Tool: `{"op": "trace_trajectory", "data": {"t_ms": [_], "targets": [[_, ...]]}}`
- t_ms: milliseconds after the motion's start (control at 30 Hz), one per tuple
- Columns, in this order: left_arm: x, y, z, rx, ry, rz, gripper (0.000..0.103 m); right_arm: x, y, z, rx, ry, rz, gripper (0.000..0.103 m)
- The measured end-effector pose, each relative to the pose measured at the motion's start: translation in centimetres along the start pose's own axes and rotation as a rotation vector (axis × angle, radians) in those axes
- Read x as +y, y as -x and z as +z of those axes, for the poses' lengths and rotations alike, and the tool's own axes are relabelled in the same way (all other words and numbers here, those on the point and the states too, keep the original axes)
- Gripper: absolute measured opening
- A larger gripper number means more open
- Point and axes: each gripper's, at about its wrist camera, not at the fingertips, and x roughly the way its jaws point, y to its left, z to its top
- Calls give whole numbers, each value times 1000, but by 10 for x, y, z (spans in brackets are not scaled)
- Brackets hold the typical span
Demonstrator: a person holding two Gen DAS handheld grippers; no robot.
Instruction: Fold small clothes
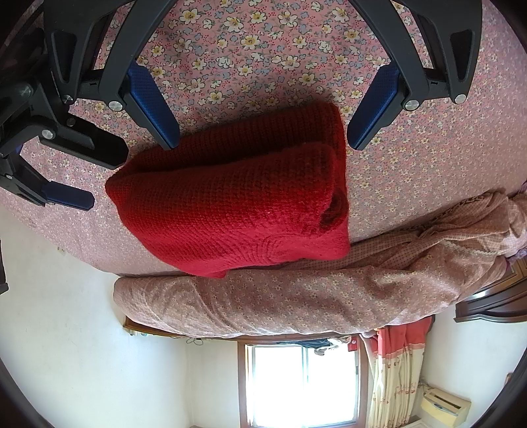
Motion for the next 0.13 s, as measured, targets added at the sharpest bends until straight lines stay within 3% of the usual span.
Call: {"op": "trace_trajectory", "data": {"t_ms": [133], "targets": [[0, -1, 1, 6, 2, -2, 98, 0, -1, 0, 4, -1, 0, 103]]}}
